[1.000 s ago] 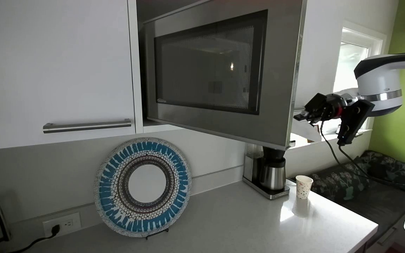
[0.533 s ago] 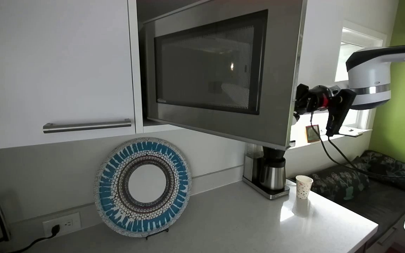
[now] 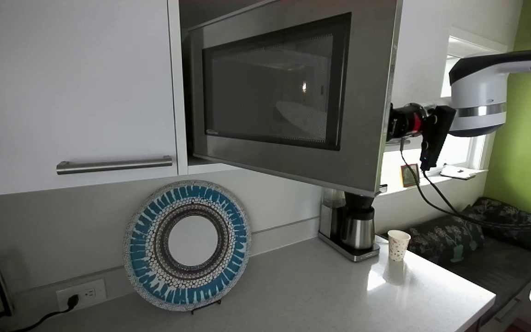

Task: Put the plate in the microwave and then close the microwave door

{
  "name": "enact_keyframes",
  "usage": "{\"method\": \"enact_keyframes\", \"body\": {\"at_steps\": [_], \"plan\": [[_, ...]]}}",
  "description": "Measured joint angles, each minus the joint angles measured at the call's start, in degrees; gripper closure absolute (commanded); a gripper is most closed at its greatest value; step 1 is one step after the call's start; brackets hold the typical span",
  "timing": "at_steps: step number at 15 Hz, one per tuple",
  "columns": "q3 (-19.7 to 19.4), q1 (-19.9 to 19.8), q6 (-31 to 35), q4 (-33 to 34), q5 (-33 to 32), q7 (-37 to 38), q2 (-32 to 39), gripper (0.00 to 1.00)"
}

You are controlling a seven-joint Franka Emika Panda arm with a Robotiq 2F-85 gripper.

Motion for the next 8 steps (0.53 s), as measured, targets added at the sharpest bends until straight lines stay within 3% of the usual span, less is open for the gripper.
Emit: {"method": "enact_keyframes", "body": {"at_steps": [8], "plan": [[0.4,1.0,1.9,1.1,0.5,0.7,0.8,1.00]]}}
